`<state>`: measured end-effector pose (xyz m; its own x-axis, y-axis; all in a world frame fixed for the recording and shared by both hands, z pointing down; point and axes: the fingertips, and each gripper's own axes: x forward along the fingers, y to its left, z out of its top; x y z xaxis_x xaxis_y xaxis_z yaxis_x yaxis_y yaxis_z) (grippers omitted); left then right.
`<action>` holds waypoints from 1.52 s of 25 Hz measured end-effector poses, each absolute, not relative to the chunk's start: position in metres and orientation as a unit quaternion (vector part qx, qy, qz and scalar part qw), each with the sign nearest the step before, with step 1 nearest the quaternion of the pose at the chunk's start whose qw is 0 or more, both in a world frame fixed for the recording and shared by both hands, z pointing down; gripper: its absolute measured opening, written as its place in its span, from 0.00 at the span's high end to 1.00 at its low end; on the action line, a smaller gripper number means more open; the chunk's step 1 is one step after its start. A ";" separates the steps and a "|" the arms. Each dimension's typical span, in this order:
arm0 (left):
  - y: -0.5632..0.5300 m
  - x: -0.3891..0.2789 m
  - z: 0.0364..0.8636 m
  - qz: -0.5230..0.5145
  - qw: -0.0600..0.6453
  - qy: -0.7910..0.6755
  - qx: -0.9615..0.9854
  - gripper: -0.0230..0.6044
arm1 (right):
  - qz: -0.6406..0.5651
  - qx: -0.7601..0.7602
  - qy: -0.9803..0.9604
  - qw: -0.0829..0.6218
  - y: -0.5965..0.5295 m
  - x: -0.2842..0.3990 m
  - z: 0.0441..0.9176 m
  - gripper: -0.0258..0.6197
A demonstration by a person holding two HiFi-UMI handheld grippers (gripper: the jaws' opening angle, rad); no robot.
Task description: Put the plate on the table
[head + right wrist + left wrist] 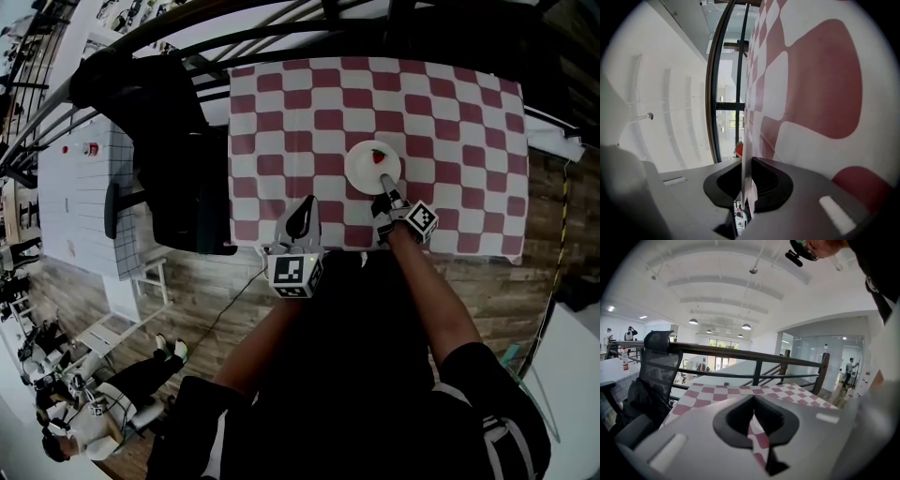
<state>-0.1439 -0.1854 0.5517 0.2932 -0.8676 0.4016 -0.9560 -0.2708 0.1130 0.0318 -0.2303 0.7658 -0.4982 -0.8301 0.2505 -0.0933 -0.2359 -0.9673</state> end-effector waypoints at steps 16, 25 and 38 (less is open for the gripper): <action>-0.175 -0.151 0.544 0.121 0.157 -0.575 0.794 0.95 | -0.672 -0.457 0.517 0.270 -0.230 0.035 0.774 0.93; -0.175 -0.151 0.539 0.121 0.148 -0.575 0.796 0.95 | -0.677 -0.512 0.480 0.219 -0.229 0.040 0.772 0.72; -0.168 -0.156 0.530 0.099 0.132 -0.576 0.801 0.95 | -0.673 -0.554 0.482 0.090 -0.211 0.046 0.773 0.60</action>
